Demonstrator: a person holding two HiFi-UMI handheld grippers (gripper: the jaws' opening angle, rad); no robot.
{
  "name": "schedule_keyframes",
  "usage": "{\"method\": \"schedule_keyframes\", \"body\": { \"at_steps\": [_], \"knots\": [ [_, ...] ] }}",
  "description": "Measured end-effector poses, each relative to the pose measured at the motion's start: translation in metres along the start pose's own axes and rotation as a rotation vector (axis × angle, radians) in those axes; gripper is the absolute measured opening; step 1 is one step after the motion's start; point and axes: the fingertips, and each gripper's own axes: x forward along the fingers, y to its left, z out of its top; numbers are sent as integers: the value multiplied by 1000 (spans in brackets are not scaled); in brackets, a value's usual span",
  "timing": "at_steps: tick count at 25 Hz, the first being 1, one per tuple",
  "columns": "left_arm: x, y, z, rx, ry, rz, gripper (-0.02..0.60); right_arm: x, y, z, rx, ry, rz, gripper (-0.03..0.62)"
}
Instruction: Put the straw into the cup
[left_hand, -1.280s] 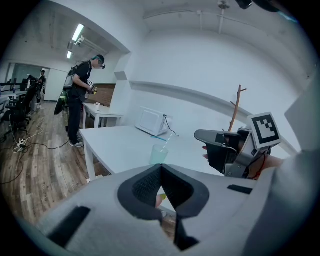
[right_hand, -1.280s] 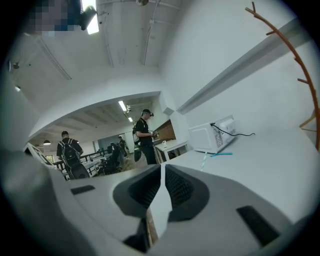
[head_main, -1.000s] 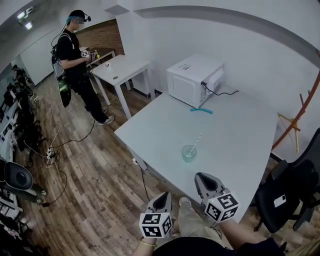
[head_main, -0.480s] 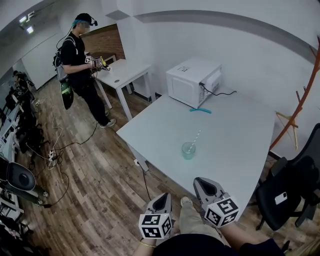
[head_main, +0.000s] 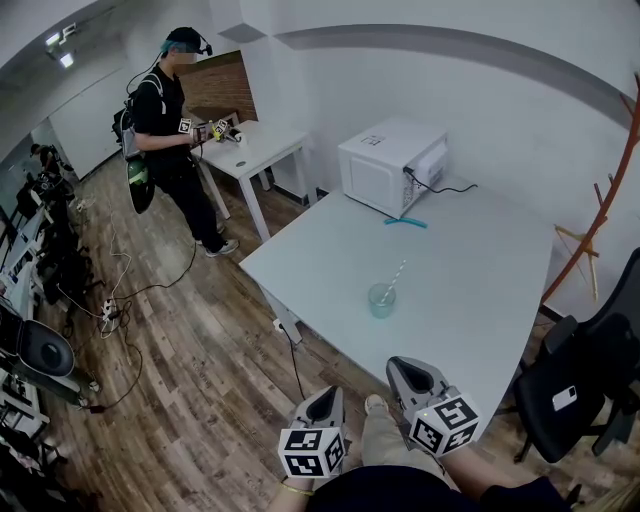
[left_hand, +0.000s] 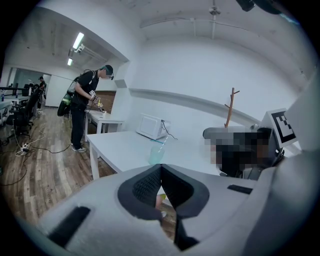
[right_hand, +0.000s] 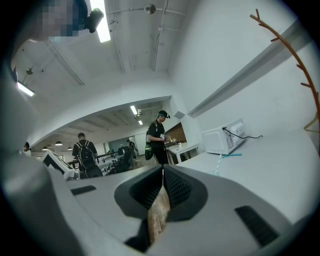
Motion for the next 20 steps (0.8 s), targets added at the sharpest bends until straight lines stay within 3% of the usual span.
{"method": "schedule_keyframes", "body": {
  "at_steps": [20],
  "knots": [
    [1, 3, -1, -4, 8, -9, 11, 3, 2, -2, -1, 21, -1, 31]
  ]
}}
